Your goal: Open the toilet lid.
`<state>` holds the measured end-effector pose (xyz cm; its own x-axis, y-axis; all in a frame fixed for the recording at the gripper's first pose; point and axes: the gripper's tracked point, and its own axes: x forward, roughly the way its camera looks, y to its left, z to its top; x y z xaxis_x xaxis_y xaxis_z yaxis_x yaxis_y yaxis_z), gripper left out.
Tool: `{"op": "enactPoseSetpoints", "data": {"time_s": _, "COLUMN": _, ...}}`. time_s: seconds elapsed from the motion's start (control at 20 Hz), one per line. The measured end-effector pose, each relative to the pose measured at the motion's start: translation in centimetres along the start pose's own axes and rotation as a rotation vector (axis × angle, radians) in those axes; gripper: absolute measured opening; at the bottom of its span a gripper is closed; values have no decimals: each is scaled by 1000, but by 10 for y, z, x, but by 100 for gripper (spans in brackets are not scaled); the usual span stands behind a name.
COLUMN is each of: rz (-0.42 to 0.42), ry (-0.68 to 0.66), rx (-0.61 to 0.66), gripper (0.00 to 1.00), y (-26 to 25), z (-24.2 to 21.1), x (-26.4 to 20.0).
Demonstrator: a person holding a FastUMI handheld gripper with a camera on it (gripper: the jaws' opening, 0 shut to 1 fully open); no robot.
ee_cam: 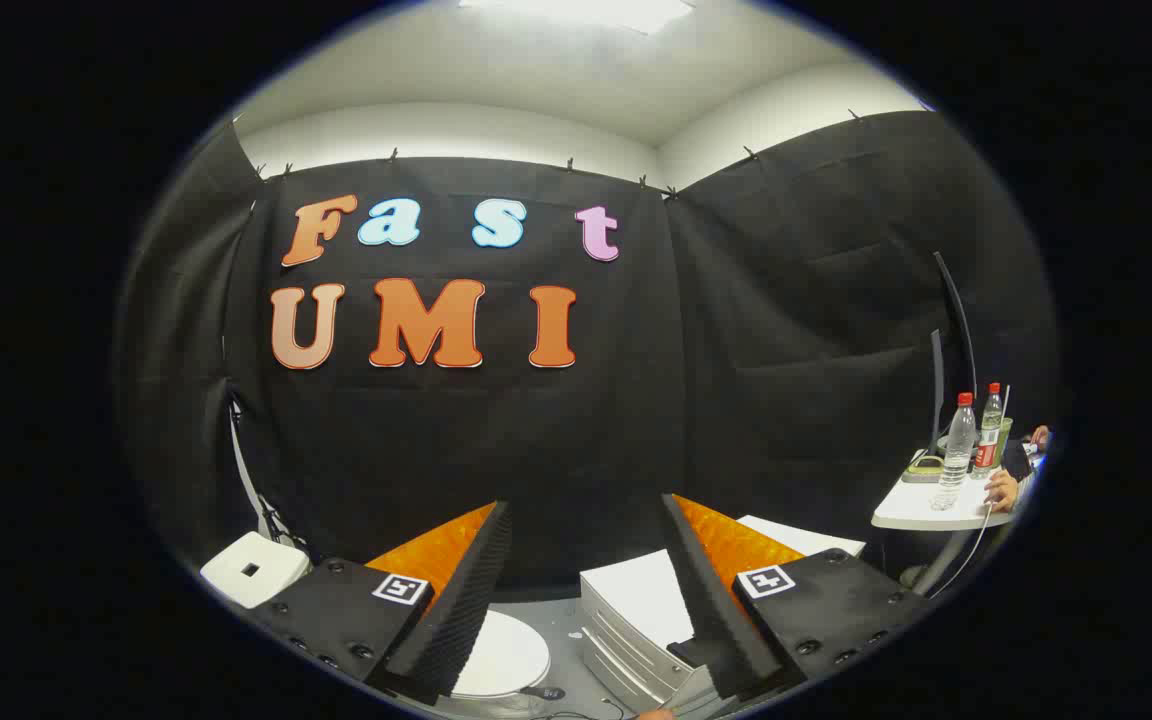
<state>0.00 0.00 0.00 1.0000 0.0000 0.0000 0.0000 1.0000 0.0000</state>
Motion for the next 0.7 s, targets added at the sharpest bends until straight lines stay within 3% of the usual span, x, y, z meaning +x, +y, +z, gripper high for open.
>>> {"op": "enactPoseSetpoints", "data": {"time_s": 0.7, "rz": 41, "ry": -17, "rx": -9, "gripper": 96, "y": 13, "z": 2, "x": 0}}
